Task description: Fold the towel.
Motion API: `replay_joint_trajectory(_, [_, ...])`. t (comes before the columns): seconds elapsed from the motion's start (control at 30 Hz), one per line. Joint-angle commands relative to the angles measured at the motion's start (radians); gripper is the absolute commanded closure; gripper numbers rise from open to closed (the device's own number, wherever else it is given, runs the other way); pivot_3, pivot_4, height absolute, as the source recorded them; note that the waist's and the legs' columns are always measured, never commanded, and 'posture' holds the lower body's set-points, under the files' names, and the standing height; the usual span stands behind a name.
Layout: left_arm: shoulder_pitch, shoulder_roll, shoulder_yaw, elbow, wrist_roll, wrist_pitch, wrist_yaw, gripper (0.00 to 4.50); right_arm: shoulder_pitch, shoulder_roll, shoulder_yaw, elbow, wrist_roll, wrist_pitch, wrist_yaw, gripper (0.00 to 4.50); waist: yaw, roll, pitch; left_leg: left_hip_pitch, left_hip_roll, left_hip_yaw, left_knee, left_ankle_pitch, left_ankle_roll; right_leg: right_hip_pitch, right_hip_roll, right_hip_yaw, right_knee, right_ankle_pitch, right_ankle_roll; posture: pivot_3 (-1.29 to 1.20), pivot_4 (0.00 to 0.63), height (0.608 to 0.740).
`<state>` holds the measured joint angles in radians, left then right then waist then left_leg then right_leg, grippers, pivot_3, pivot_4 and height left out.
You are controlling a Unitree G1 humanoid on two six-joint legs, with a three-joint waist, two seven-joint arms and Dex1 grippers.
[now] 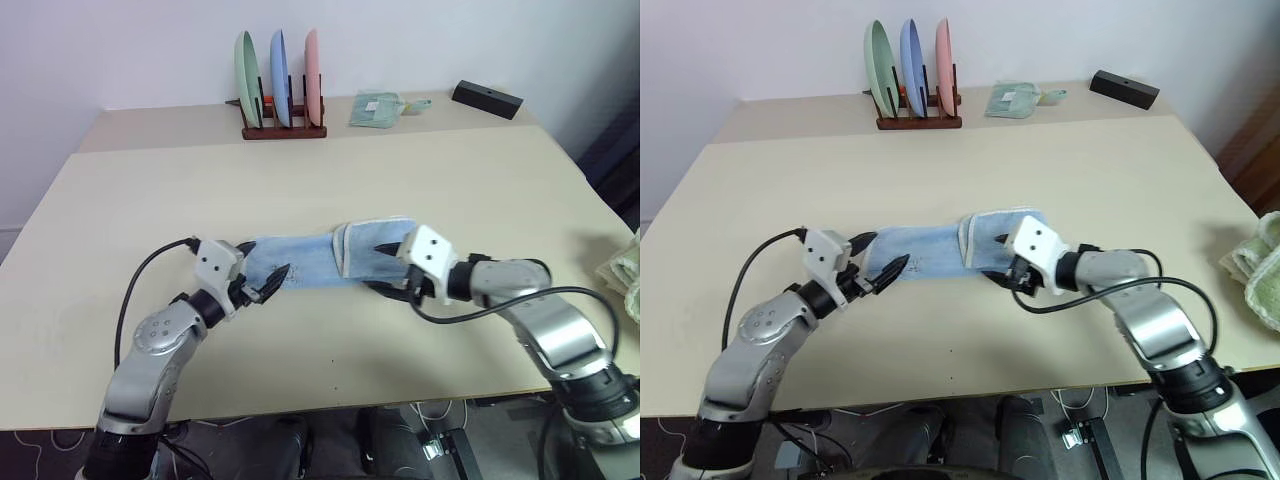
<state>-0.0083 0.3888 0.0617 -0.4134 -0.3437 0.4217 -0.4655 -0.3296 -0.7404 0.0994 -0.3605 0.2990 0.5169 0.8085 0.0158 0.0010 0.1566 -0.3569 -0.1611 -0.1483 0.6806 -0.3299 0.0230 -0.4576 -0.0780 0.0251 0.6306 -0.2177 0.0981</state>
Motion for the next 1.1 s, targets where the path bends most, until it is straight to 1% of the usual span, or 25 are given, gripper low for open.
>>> replay_joint_trajectory(0.03, [0.024,-0.010,0.030,-0.060,-0.036,0.022,0.020,0.43,-0.059,0.088,-0.082,0.067,0.023,0.026,-0.098,1.93,-0.002,0.000,0.000,0.001,0.000,0.000,0.000,0.000,0.000,0.001,0.000,0.000,0.000,0.000,0.000,0.00,0.150,0.740])
replay_joint_trajectory(0.07, [0.036,-0.006,0.022,-0.064,-0.028,0.020,0.021,0.43,-0.077,0.120,-0.084,0.104,0.017,0.023,-0.121,2.49,-0.003,0.000,0.000,0.001,0.000,0.000,0.000,0.000,0.000,0.001,0.000,0.000,0.000,0.000,0.000,0.00,0.150,0.740])
replay_joint_trajectory(0.17, [0.067,0.000,-0.003,-0.067,0.002,0.014,0.026,0.43,-0.127,0.231,-0.066,0.252,0.003,-0.012,-0.159,3.85,-0.002,0.000,0.000,0.001,0.000,0.001,-0.001,0.000,0.000,0.000,0.000,0.000,0.000,0.000,0.000,0.00,0.150,0.740])
replay_joint_trajectory(0.2, [0.073,-0.003,-0.005,-0.069,0.003,0.013,0.028,0.43,-0.137,0.257,-0.055,0.297,-0.011,-0.030,-0.166,4.39,-0.001,0.000,0.000,0.001,0.000,0.001,-0.001,0.000,0.000,0.000,0.000,0.000,0.000,0.000,0.000,0.00,0.150,0.740])
replay_joint_trajectory(0.3, [0.081,-0.010,-0.006,-0.072,0.004,0.009,0.036,0.43,-0.146,0.317,-0.009,0.450,-0.077,-0.113,-0.182,4.45,0.003,0.000,0.000,0.000,0.000,0.001,-0.001,0.000,0.000,0.000,0.000,0.000,0.000,0.000,0.000,0.00,0.150,0.740])
replay_joint_trajectory(0.4, [0.094,-0.014,-0.001,-0.080,0.010,0.000,0.048,0.43,-0.127,0.343,0.038,0.541,-0.126,-0.178,-0.168,4.45,0.000,0.000,0.000,0.000,0.000,0.002,-0.001,0.000,0.000,-0.001,0.000,0.000,0.000,0.000,-0.001,0.00,0.150,0.740])
replay_joint_trajectory(0.5, [0.102,-0.016,0.009,-0.086,0.008,-0.002,0.053,0.43,-0.108,0.341,0.071,0.567,-0.166,-0.227,-0.152,4.45,-0.003,0.000,-0.001,0.001,0.000,0.002,-0.001,0.000,0.000,-0.001,0.000,0.000,0.000,0.000,-0.001,0.00,0.150,0.740])
replay_joint_trajectory(0.6, [0.122,-0.011,0.015,-0.099,0.006,0.003,0.056,0.43,-0.102,0.344,0.050,0.544,-0.163,-0.245,-0.155,4.45,-0.003,0.000,-0.001,0.002,0.000,0.002,-0.001,0.000,0.000,0.000,0.000,0.000,0.000,0.000,-0.001,0.00,0.150,0.740])
replay_joint_trajectory(0.67, [0.147,-0.021,0.031,-0.119,-0.036,0.046,0.060,0.43,-0.121,0.344,-0.001,0.489,-0.116,-0.230,-0.150,3.97,-0.002,0.000,-0.001,0.001,0.000,0.002,-0.001,0.000,0.000,0.000,0.000,0.000,0.000,0.000,-0.001,0.00,0.150,0.740])
replay_joint_trajectory(0.7, [0.162,-0.029,0.047,-0.137,-0.081,0.084,0.062,0.21,-0.128,0.336,-0.013,0.456,-0.103,-0.233,-0.137,3.66,-0.002,0.000,-0.001,0.001,0.000,0.002,-0.001,0.000,0.000,0.000,0.000,0.000,0.000,0.000,-0.001,0.00,0.150,0.740])
replay_joint_trajectory(0.73, [0.171,-0.034,0.058,-0.150,-0.114,0.111,0.063,0.00,-0.130,0.330,-0.017,0.436,-0.097,-0.236,-0.129,3.23,-0.002,0.000,-0.001,0.001,0.000,0.002,-0.001,0.000,0.000,-0.001,0.000,0.001,0.000,0.000,-0.001,0.00,0.150,0.740])
replay_joint_trajectory(0.83, [0.211,-0.058,0.107,-0.209,-0.289,0.247,0.079,0.00,-0.146,0.309,-0.032,0.366,-0.090,-0.235,-0.114,1.78,-0.002,0.000,-0.001,0.001,0.000,0.002,-0.001,0.000,0.000,-0.001,0.000,0.001,0.000,0.000,0.000,0.00,0.150,0.740])
replay_joint_trajectory(0.9, [0.226,-0.060,0.119,-0.227,-0.352,0.328,0.108,0.00,-0.152,0.301,-0.036,0.334,-0.088,-0.233,-0.103,0.86,-0.002,0.000,-0.001,0.001,0.000,0.002,-0.001,0.000,0.000,-0.001,0.000,0.001,0.000,0.000,0.000,0.00,0.150,0.740])
replay_joint_trajectory(0.93, [0.226,-0.062,0.117,-0.228,-0.358,0.349,0.126,0.00,-0.152,0.297,-0.035,0.320,-0.087,-0.232,-0.096,0.42,-0.002,0.000,-0.001,0.001,0.000,0.002,-0.001,0.000,0.000,-0.001,0.000,0.001,0.000,0.000,0.000,0.00,0.150,0.740])
replay_joint_trajectory(0.97, [0.212,-0.090,0.133,-0.211,-0.392,0.390,0.178,0.00,-0.152,0.294,-0.032,0.305,-0.089,-0.234,-0.094,0.06,-0.001,0.000,-0.001,0.001,0.000,0.002,-0.001,0.000,0.000,-0.001,0.000,0.001,0.000,0.000,0.000,0.00,0.150,0.740])
replay_joint_trajectory(1.03, [0.173,-0.146,0.166,-0.176,-0.453,0.455,0.272,0.00,-0.150,0.293,-0.028,0.283,-0.092,-0.237,-0.093,0.06,0.002,0.000,-0.001,0.001,0.000,0.002,-0.001,0.000,0.000,0.000,0.000,0.001,0.000,0.000,0.000,0.00,0.150,0.740])
replay_joint_trajectory(1.1, [0.141,-0.179,0.189,-0.166,-0.493,0.487,0.320,0.00,-0.149,0.296,-0.027,0.275,-0.093,-0.234,-0.095,0.06,0.003,-0.001,-0.001,0.001,0.000,0.002,0.000,0.000,0.000,0.000,0.000,0.000,0.001,0.000,0.000,0.00,0.150,0.740])
